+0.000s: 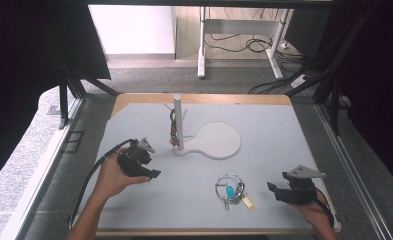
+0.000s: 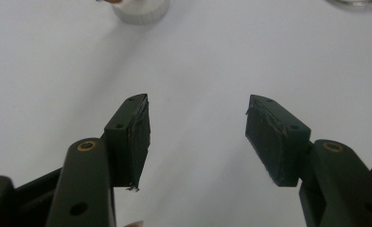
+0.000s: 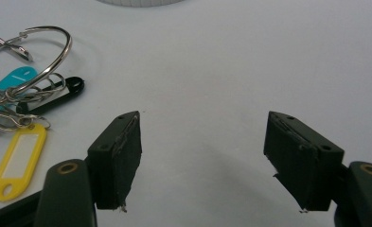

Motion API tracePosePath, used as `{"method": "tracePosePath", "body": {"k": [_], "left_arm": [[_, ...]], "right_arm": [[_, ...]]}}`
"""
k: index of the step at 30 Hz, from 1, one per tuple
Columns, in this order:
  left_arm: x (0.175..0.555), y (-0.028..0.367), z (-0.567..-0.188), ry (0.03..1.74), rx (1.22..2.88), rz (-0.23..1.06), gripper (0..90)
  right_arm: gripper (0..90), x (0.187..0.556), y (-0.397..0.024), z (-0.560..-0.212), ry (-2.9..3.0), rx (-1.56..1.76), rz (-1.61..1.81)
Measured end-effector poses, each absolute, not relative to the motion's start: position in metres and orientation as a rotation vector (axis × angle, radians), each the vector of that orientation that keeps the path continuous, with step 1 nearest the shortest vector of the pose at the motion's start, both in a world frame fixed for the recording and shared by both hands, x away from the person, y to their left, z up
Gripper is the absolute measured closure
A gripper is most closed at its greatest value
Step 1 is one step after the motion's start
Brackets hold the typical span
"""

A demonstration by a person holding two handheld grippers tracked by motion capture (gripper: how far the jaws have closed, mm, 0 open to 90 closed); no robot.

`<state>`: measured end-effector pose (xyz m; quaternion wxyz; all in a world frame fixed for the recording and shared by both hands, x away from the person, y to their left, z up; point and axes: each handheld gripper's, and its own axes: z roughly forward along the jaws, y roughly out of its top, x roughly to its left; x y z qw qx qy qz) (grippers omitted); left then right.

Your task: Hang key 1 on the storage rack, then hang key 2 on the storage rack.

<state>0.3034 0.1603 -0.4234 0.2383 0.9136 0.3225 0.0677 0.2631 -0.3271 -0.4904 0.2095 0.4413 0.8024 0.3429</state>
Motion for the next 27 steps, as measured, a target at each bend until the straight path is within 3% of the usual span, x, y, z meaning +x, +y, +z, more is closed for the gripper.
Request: {"method": "tracePosePath", "body": {"k": [10, 27], "left_arm": [[0.282, 0.165, -0.444, 0.873, 2.499, 0.156, 41.0], [0.276, 0.177, -0.454, 0.883, 2.389, 0.123, 39.4]], "right_arm": [[30.8, 0.274, -0.312, -0.473, 2.293, 1.184, 0.952], [43.3, 0.308, -0.264, -0.414, 2.495, 1.041, 0.836]]}}
